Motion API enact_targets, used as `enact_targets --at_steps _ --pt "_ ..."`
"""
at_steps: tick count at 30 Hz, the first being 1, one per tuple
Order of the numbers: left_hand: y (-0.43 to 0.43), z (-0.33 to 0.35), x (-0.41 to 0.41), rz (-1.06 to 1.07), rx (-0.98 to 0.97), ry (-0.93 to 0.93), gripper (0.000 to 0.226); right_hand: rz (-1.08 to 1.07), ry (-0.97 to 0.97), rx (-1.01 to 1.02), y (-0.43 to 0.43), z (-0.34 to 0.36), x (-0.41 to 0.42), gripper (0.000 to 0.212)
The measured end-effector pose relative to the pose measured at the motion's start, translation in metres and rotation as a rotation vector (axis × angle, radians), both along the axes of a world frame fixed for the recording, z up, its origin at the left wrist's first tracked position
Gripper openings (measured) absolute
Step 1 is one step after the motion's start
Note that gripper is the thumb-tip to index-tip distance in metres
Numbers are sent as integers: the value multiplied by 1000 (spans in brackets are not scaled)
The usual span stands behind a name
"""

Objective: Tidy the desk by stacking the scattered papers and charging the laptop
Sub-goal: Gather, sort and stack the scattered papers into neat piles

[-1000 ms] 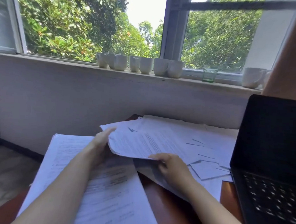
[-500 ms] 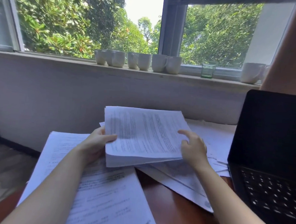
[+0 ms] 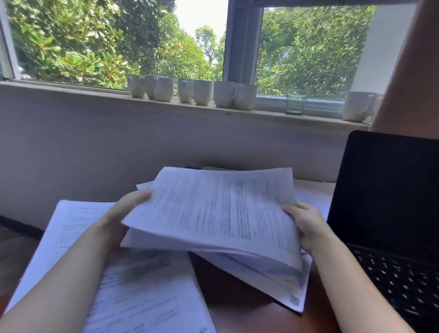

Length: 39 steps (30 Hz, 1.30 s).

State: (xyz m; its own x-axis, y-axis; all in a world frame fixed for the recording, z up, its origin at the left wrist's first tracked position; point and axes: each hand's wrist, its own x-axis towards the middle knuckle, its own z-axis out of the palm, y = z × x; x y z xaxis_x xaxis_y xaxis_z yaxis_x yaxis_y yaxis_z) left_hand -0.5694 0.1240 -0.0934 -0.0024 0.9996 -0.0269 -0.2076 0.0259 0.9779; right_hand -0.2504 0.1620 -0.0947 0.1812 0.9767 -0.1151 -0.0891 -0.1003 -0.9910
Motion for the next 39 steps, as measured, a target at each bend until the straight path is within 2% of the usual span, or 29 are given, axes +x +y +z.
enact_targets --at_steps 3,5,8,10,11,15,18,20,23,26,28,30,33,35,37,39 --pt "5 0 2 51 13 -267 61 -99 183 70 2 -3 -4 12" --pt "5 1 5 7 51 -296 68 -119 261 91 0 -2 -14 18" --pt "4 2 18 -35 63 -267 51 43 349 85 -4 -3 -36 24" --pt "6 0 29 32 62 -187 29 175 305 79 -10 -3 -53 30" --pt "6 -2 33 102 71 -108 26 240 263 78 -14 -4 -61 33" --pt "6 -9 30 330 111 256 50 488 66 75 -22 -10 -83 43" --pt "3 -7 23 375 94 338 64 532 -54 80 -22 -13 -87 39" --pt "6 -7 18 432 121 310 68 464 -98 96 -20 -11 -82 26" --pt "14 -10 11 535 124 217 51 268 -274 173 -5 -8 -67 16" --pt "21 -11 8 661 95 149 41 106 -764 255 22 -7 -50 28" --pt "23 -9 8 719 64 87 41 136 -1077 241 39 -3 -43 41" --pt "23 -9 7 735 42 8 43 213 -1267 202 51 1 -40 54" --pt "22 -8 6 749 21 -39 41 357 -1445 153 67 0 -43 74" --pt "21 -6 7 744 34 -75 38 396 -1482 146 75 -5 -48 80" --pt "20 -4 11 751 41 -67 33 401 -1414 120 83 -8 -53 79" --pt "20 -4 11 768 54 -57 34 404 -1452 88 88 -10 -60 69"
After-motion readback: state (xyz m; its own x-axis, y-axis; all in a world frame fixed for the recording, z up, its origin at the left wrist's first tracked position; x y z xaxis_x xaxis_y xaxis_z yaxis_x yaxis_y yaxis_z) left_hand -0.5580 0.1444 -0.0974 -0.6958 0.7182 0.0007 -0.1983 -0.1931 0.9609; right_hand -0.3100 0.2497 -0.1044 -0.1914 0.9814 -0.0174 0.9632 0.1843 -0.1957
